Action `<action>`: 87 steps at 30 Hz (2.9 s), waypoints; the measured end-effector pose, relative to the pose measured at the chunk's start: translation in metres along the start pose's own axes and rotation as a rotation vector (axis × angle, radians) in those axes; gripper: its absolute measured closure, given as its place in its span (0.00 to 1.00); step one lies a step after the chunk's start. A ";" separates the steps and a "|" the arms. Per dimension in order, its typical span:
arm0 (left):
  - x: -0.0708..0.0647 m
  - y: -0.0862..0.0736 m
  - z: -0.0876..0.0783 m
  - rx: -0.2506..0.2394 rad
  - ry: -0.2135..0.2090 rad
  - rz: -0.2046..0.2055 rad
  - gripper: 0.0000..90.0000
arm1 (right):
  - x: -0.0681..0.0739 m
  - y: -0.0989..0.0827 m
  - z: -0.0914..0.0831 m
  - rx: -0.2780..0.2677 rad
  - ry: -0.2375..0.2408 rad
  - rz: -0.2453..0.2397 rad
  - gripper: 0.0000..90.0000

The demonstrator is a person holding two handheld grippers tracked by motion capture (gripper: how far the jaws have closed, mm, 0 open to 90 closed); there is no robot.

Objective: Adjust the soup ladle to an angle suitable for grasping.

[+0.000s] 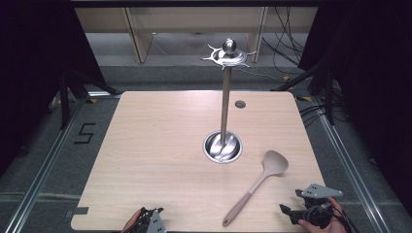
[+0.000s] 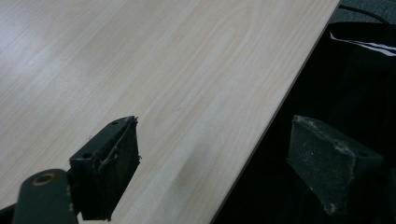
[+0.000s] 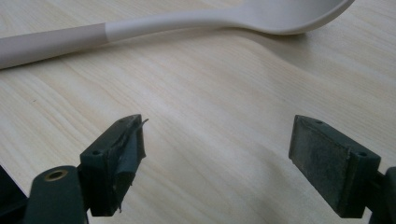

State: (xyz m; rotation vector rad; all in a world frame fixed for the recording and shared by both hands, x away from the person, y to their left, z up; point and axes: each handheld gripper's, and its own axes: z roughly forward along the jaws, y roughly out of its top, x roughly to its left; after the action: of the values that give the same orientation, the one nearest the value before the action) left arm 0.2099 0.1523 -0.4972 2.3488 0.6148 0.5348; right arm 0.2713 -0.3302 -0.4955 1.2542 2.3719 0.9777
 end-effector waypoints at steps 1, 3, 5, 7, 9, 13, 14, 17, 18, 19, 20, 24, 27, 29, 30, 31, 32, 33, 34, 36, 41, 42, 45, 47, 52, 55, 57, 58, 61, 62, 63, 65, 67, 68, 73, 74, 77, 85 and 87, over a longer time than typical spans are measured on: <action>0.000 0.000 0.000 0.000 0.000 -0.001 0.17 | 0.000 0.000 0.000 0.000 -0.001 -0.001 0.21; 0.000 0.000 0.000 0.000 0.000 -0.001 0.17 | 0.000 0.000 0.000 0.000 -0.001 -0.001 0.21; 0.000 0.000 0.000 0.001 0.000 0.002 0.17 | 0.000 0.000 0.001 -0.005 0.007 -0.006 0.21; 0.000 0.000 0.000 0.001 0.000 0.002 0.17 | 0.002 0.000 0.001 -0.001 0.010 0.014 0.21; 0.000 0.000 0.000 0.001 0.000 -0.001 0.17 | 0.002 0.000 0.000 -0.001 0.005 0.007 0.21; 0.000 0.000 0.000 0.002 0.002 0.001 0.17 | 0.002 0.001 0.001 -0.003 0.003 -0.009 0.22; 0.000 0.000 0.000 0.002 0.002 0.002 0.17 | 0.001 0.002 0.000 -0.013 0.000 -0.044 0.23; 0.000 0.000 0.001 0.004 -0.001 0.002 0.17 | 0.004 0.006 -0.001 -0.021 -0.001 -0.098 0.26; 0.000 0.000 0.001 0.004 -0.001 0.002 0.17 | 0.003 0.008 -0.002 -0.013 -0.005 -0.134 0.26; -0.001 0.000 0.001 -0.004 -0.007 -0.008 0.17 | 0.004 0.009 -0.001 -0.013 -0.012 -0.146 0.27; -0.001 0.000 0.001 -0.004 -0.007 -0.008 0.17 | 0.004 0.009 -0.001 -0.013 -0.012 -0.146 0.27; 0.000 0.000 0.002 0.005 0.004 0.000 0.17 | 0.007 0.017 -0.003 -0.017 -0.018 -0.222 0.29; 0.000 -0.001 0.002 0.004 0.004 -0.001 0.17 | 0.012 0.027 -0.002 -0.004 0.016 -0.288 0.35; 0.000 -0.001 0.002 0.007 0.001 -0.004 0.17 | 0.014 0.032 -0.001 -0.001 0.031 -0.351 0.37; 0.001 -0.001 0.003 0.011 0.003 -0.004 0.17 | 0.018 0.039 -0.001 0.017 0.051 -0.386 0.38; 0.001 -0.001 0.003 0.008 -0.008 -0.009 0.17 | 0.019 0.041 0.000 0.023 0.057 -0.394 0.39; 0.001 -0.001 0.003 0.008 -0.008 -0.009 0.17 | 0.021 0.044 0.001 0.021 0.068 -0.418 0.39; 0.001 -0.001 0.002 0.006 -0.003 -0.008 0.17 | 0.021 0.044 0.001 0.021 0.068 -0.418 0.39; 0.001 -0.001 0.001 0.007 0.006 -0.006 0.17 | 0.023 0.048 0.002 0.024 0.083 -0.425 0.39; 0.001 -0.002 0.002 0.007 0.011 -0.005 0.17 | 0.026 0.054 0.008 0.018 0.091 -0.455 0.41; 0.001 -0.002 0.002 0.006 0.004 -0.007 0.17 | 0.039 0.069 0.021 0.085 0.125 -0.520 0.42; 0.001 -0.002 0.002 0.006 0.003 -0.009 0.17 | 0.040 0.071 0.023 0.092 0.131 -0.532 0.42; 0.001 -0.002 0.002 0.007 0.004 -0.009 0.17 | 0.043 0.077 0.026 0.110 0.142 -0.562 0.43; 0.001 -0.002 0.002 0.008 0.004 -0.008 0.17 | 0.046 0.083 0.031 0.124 0.160 -0.605 0.43; 0.002 -0.002 0.002 0.006 0.004 -0.010 0.17 | 0.049 0.098 0.045 0.178 0.186 -0.684 0.44; 0.003 -0.001 0.001 -0.001 0.012 0.007 0.17 | 0.051 0.106 0.056 0.225 0.207 -0.726 0.45; 0.003 -0.001 0.001 -0.001 0.011 0.007 0.17 | 0.052 0.108 0.058 0.236 0.221 -0.741 0.46; 0.002 -0.002 0.001 0.005 0.003 -0.006 0.17 | 0.053 0.110 0.062 0.265 0.217 -0.774 0.46; 0.002 -0.002 0.002 0.005 0.002 -0.009 0.17 | 0.056 0.110 0.065 0.310 0.236 -0.769 0.47; 0.002 -0.002 0.002 0.005 0.003 -0.009 0.17 | 0.056 0.112 0.068 0.314 0.264 -0.792 0.47; 0.002 -0.002 0.001 0.005 0.004 -0.009 0.17 | 0.056 0.112 0.070 0.317 0.264 -0.803 0.48; 0.004 -0.001 0.001 0.000 0.005 0.007 0.17 | 0.056 0.112 0.074 0.344 0.264 -0.810 0.48; 0.004 -0.001 0.001 -0.001 0.005 0.004 0.17 | 0.056 0.113 0.076 0.365 0.243 -0.807 0.48; 0.004 -0.001 0.001 -0.001 0.004 0.004 0.17 | 0.056 0.116 0.078 0.369 0.248 -0.831 0.49; 0.002 -0.002 0.001 0.004 0.005 -0.009 0.17 | 0.057 0.119 0.080 0.394 0.260 -0.838 0.50; 0.002 -0.002 0.001 0.004 0.005 -0.009 0.17 | 0.057 0.120 0.080 0.403 0.272 -0.841 0.50; 0.002 -0.001 0.001 0.004 0.004 -0.007 0.17 | 0.057 0.120 0.082 0.420 0.270 -0.855 0.51; 0.002 -0.002 0.002 0.003 -0.009 -0.009 0.17 | 0.059 0.118 0.090 0.449 0.277 -0.891 0.50; 0.002 -0.002 0.001 0.004 0.004 -0.009 0.17 | 0.057 0.120 0.093 0.450 0.293 -0.904 0.50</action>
State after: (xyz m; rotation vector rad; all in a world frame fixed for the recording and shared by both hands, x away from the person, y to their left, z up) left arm 0.2117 0.1544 -0.4983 2.3482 0.6285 0.5350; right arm 0.3617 -0.1962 -0.4779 0.0129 2.9991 0.3506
